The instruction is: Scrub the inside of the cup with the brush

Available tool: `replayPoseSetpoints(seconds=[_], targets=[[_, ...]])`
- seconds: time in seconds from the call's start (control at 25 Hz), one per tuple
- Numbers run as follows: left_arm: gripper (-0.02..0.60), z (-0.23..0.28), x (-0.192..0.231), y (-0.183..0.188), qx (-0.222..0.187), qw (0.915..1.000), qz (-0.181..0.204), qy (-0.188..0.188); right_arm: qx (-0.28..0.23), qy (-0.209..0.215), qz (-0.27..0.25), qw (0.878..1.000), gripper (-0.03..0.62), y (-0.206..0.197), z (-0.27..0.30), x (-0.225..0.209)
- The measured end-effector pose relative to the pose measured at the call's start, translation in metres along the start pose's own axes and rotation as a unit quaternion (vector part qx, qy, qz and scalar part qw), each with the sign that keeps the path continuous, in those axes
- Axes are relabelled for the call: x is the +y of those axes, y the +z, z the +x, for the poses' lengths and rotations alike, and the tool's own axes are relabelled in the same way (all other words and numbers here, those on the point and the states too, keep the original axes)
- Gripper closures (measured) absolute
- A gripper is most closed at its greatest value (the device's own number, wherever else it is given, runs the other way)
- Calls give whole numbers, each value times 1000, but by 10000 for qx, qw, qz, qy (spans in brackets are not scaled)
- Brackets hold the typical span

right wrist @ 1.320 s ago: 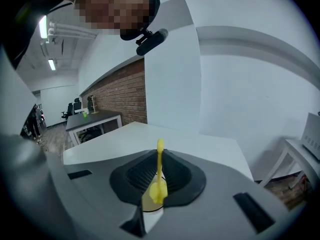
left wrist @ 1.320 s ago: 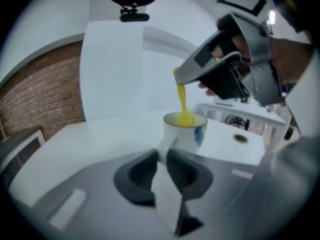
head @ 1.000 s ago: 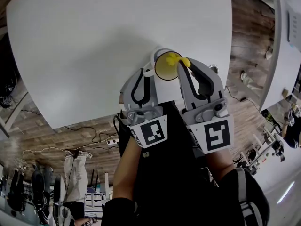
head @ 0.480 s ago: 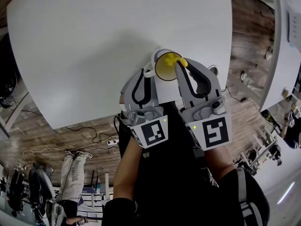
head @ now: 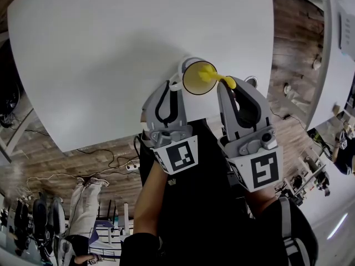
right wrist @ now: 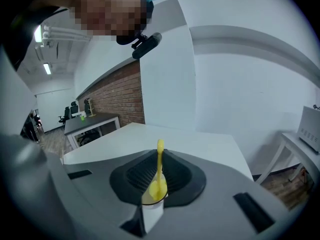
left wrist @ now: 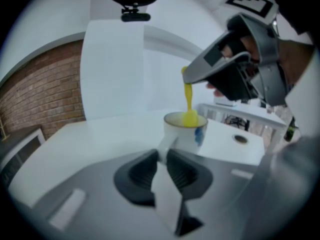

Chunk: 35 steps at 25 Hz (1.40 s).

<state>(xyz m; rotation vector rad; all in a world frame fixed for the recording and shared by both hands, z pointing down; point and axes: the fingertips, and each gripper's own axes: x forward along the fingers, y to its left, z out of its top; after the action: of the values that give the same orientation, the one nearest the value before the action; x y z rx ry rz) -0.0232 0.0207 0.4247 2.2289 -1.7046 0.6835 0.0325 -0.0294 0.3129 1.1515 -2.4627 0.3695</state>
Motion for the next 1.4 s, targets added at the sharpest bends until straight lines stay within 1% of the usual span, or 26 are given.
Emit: replayPoseSetpoints(seconds=[0.28, 0.44, 0.56, 0.8, 1.08, 1.2, 1.4], targets=[[522, 0, 0, 0, -10, 10000, -50, -18, 158, -84, 4, 9998, 563, -24, 5, -4], [522, 0, 0, -1, 6, 10000, -24, 6, 283, -67, 22, 9996, 563, -39, 10, -5], [522, 0, -1, -2, 35, 10000, -9, -4, 333, -21, -17, 9994, 563, -42, 16, -4], [522, -1, -1, -4, 67, 10000, -60, 36, 282, 77, 24, 9996, 563, -33, 8, 3], [522, 0, 0, -3, 73, 9999, -67, 48, -48, 41, 143, 9999, 563, 0, -18, 4], [522, -1, 0, -3, 82, 10000, -46, 35, -40, 9, 184, 9998, 563, 1, -24, 3], [522, -1, 1, -2, 68, 10000, -45, 32, 8, -3, 158, 9999, 563, -9, -23, 6]])
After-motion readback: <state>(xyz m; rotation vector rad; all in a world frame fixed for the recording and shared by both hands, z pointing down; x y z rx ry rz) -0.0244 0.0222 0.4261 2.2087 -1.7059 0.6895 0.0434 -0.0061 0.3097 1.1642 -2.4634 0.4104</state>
